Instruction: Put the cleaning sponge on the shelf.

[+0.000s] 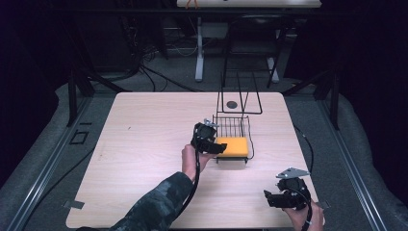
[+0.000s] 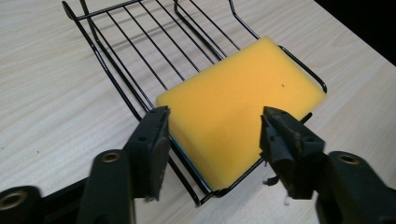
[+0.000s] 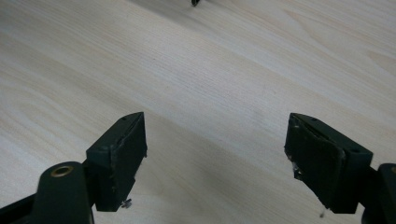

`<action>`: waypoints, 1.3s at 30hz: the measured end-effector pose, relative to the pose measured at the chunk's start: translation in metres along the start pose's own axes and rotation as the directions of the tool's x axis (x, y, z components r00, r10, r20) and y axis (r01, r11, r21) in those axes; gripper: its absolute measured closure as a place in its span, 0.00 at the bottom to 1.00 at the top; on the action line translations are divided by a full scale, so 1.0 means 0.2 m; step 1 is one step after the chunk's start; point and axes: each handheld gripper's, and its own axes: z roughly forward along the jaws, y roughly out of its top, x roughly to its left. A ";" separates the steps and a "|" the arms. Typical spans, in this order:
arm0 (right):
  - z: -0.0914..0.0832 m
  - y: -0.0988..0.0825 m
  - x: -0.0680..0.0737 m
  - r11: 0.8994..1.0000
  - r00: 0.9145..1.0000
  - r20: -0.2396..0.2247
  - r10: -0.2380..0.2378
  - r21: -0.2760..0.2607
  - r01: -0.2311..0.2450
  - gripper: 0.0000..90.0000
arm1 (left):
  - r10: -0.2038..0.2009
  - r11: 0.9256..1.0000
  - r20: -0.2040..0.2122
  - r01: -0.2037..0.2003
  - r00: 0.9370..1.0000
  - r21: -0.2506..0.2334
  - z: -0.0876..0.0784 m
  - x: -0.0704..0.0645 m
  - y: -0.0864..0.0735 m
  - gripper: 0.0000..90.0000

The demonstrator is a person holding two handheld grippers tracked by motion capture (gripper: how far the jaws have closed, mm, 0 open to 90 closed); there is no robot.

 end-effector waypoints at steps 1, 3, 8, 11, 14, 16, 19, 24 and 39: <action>0.00 0.00 0.00 1.000 1.000 0.001 -0.003 0.000 0.003 0.23 | 0.003 1.000 0.004 -0.003 1.000 -0.004 -0.01 0.00 0.00 0.43; 0.00 0.00 0.00 1.000 1.000 0.003 -0.005 -0.003 0.005 0.23 | 0.008 1.000 0.008 -0.008 1.000 -0.009 -0.03 0.01 0.00 0.40; 0.00 0.00 0.00 1.000 1.000 0.006 -0.002 -0.004 0.002 0.23 | 0.040 0.999 0.011 -0.040 0.999 -0.023 -0.12 0.02 0.00 0.33; 0.00 0.00 0.00 1.000 1.000 0.009 -0.003 -0.001 0.003 0.23 | 0.063 0.998 0.004 -0.063 0.998 -0.030 -0.18 0.03 0.00 0.30; -0.01 0.00 0.00 1.000 1.000 0.015 -0.005 -0.002 0.005 0.23 | 0.090 0.995 -0.010 -0.090 0.996 -0.036 -0.26 0.04 -0.01 0.27; -0.01 0.00 0.00 1.000 1.000 0.015 -0.005 -0.007 0.005 0.23 | 0.101 0.994 -0.023 -0.102 0.995 -0.042 -0.31 0.06 -0.02 0.25; -0.01 0.00 0.00 1.000 1.000 0.015 -0.004 -0.008 0.004 0.22 | 0.111 0.993 -0.036 -0.112 0.993 -0.043 -0.39 0.08 -0.05 0.21; -0.01 0.00 0.01 1.000 1.000 0.022 -0.009 -0.002 0.009 0.22 | 0.128 0.990 -0.075 -0.132 0.989 -0.042 -0.51 0.14 -0.11 0.17; -0.01 0.00 0.01 1.000 0.999 0.033 -0.012 0.006 0.012 0.22 | 0.108 0.994 -0.186 -0.102 0.977 0.041 -0.75 0.37 -0.47 0.06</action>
